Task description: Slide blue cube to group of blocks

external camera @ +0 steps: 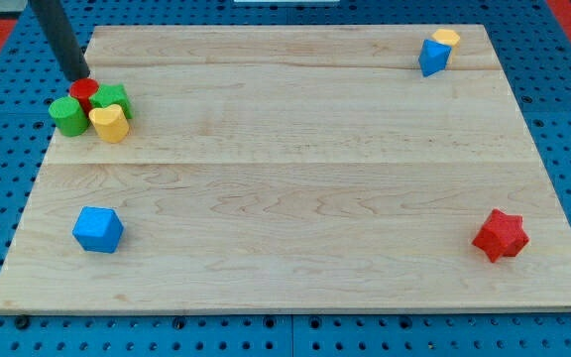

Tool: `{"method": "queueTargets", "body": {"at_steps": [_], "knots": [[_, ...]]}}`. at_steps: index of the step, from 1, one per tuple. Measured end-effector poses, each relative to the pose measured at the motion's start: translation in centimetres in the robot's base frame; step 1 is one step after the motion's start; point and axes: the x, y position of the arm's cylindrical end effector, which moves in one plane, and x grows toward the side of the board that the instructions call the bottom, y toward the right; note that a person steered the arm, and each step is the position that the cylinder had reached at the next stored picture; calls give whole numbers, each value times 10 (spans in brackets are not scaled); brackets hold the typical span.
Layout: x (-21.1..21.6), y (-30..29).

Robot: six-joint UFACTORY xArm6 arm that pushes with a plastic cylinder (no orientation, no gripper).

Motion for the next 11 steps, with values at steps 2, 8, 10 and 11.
{"method": "queueTargets", "body": {"at_steps": [2,8,10,11], "knots": [[25,125],[269,104],[205,45],[242,50]]}}
